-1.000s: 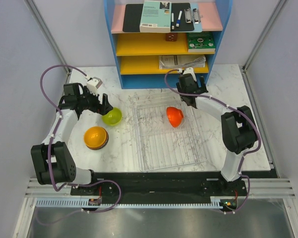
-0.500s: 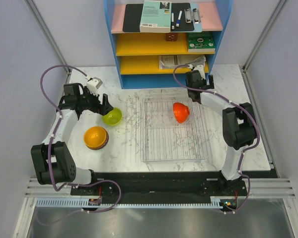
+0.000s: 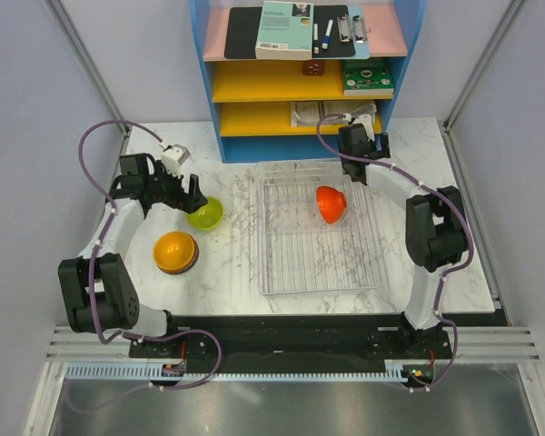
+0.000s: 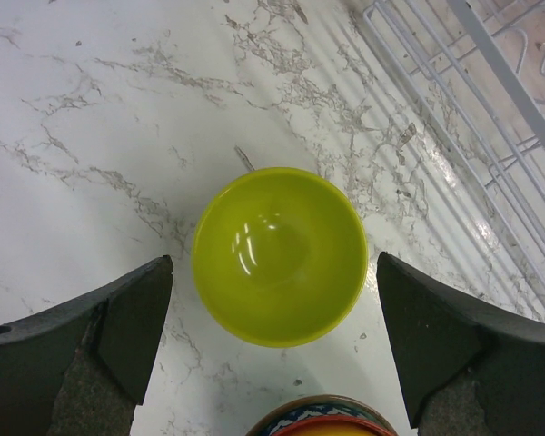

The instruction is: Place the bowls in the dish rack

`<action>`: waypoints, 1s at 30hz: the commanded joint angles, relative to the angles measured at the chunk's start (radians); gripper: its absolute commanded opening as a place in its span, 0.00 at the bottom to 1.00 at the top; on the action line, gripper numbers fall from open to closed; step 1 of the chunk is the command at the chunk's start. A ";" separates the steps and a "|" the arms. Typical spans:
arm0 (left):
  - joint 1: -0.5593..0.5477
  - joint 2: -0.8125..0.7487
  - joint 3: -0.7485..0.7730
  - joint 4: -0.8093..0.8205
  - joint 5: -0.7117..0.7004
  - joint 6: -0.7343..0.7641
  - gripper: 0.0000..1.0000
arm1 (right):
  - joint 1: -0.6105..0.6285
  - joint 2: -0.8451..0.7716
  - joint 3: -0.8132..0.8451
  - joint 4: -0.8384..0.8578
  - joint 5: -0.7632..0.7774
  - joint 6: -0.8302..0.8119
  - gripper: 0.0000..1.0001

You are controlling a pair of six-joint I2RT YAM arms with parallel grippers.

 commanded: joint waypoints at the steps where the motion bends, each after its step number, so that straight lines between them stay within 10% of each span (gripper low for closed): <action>1: -0.010 0.014 0.011 0.011 -0.028 0.047 1.00 | -0.005 0.033 0.070 0.030 0.131 0.019 0.95; 30: -0.028 0.218 0.042 0.027 -0.229 0.134 1.00 | 0.034 -0.275 0.052 -0.159 -0.534 0.015 0.92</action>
